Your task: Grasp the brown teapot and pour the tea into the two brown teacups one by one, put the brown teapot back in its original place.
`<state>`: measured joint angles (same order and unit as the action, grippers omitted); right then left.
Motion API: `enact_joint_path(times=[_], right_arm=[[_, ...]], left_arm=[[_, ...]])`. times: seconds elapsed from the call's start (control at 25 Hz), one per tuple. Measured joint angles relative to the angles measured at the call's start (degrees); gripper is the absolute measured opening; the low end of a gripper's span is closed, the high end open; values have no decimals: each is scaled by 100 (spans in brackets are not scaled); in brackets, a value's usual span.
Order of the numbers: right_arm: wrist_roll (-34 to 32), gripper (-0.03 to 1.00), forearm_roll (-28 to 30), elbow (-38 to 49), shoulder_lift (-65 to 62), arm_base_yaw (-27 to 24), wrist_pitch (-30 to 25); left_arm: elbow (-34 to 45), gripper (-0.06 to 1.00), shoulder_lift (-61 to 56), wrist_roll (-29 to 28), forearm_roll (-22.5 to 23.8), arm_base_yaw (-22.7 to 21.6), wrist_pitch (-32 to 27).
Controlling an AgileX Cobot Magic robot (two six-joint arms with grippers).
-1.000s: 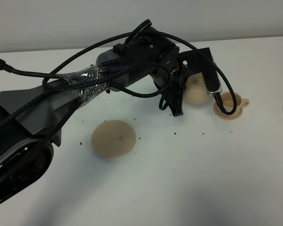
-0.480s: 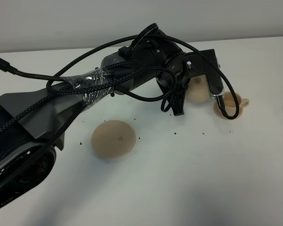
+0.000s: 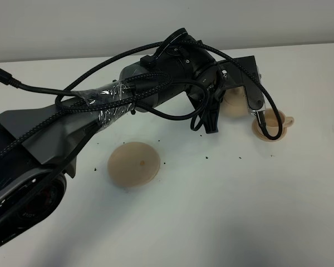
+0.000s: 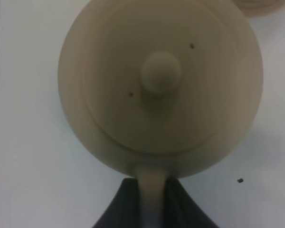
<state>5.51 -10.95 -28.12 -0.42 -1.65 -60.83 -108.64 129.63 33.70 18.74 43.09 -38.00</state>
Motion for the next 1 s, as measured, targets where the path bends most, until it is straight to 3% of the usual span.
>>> enact_joint_path(times=[0.36, 1.0], right_arm=[[0, 39, 0, 0, 0, 0, 0], [0, 39, 0, 0, 0, 0, 0]], left_arm=[[0, 16, 0, -69, 300, 9, 70], [0, 16, 0, -528, 311, 9, -29]])
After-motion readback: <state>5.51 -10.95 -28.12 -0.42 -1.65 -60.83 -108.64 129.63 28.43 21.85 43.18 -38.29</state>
